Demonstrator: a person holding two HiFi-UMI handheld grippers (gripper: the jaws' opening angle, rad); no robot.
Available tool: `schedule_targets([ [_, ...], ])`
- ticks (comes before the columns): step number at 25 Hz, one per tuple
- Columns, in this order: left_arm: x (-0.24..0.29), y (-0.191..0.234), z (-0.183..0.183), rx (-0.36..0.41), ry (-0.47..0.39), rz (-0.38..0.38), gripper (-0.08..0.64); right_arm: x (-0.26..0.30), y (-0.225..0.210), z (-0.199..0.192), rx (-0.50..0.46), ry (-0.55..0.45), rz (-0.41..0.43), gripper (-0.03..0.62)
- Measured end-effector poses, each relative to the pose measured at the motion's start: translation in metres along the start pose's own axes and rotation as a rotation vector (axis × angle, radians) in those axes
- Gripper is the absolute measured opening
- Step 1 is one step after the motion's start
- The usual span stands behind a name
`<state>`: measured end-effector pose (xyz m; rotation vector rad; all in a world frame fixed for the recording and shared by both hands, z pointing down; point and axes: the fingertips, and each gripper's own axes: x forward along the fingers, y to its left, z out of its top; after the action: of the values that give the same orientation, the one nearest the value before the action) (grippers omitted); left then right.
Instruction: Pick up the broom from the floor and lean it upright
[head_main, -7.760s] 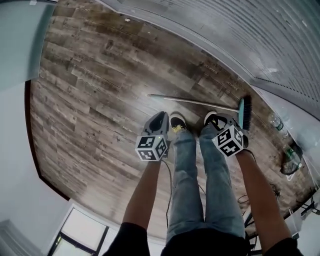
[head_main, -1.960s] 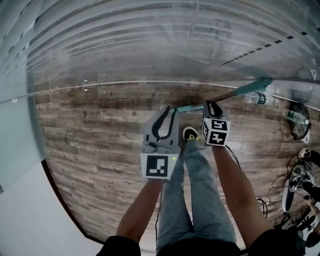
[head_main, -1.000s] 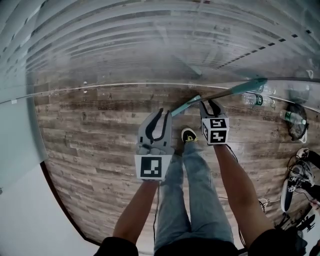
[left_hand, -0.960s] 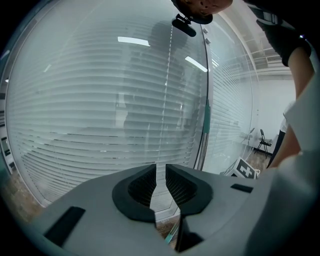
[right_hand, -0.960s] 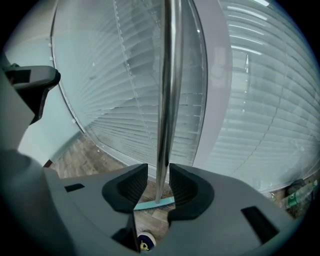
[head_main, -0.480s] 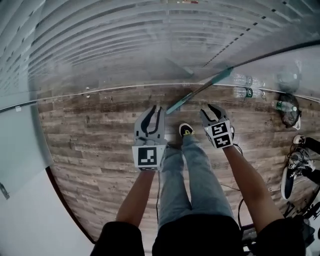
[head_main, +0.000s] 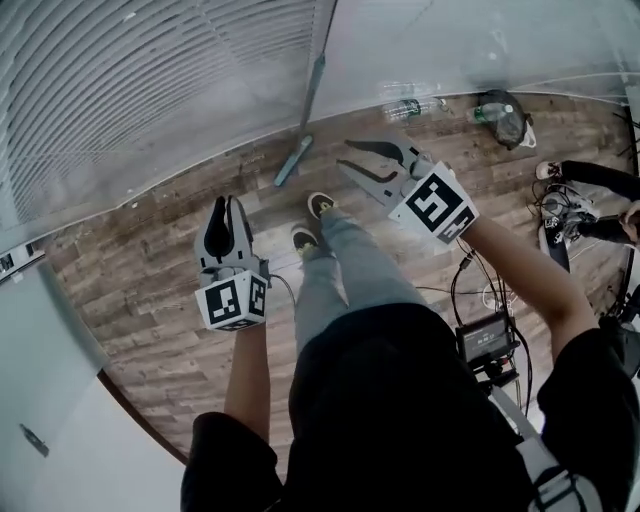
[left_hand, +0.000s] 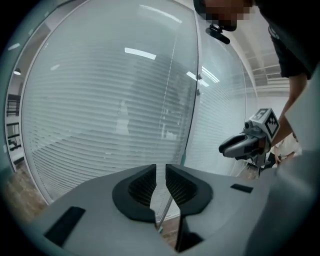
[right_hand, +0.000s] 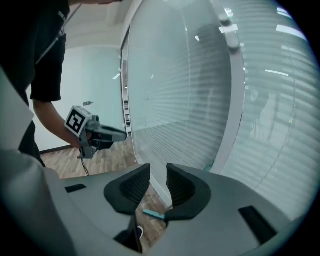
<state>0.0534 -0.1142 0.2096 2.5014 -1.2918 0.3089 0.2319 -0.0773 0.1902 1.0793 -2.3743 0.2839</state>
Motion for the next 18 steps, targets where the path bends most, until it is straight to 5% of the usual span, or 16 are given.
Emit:
schedule_targets([
  [4, -0.051, -0.027, 0.041, 0.054, -0.044, -0.094, 0.075, -0.059, 0.027, 0.082, -0.059, -0.136, -0.064, 0.071],
  [9, -0.098, -0.048, 0.087, 0.110, -0.107, -0.159, 0.067, -0.114, 0.068, 0.133, -0.105, -0.239, -0.144, 0.026],
  [18, -0.147, -0.073, 0.124, 0.106, -0.199, -0.231, 0.060, -0.174, 0.112, 0.147, 0.002, -0.369, -0.279, 0.017],
])
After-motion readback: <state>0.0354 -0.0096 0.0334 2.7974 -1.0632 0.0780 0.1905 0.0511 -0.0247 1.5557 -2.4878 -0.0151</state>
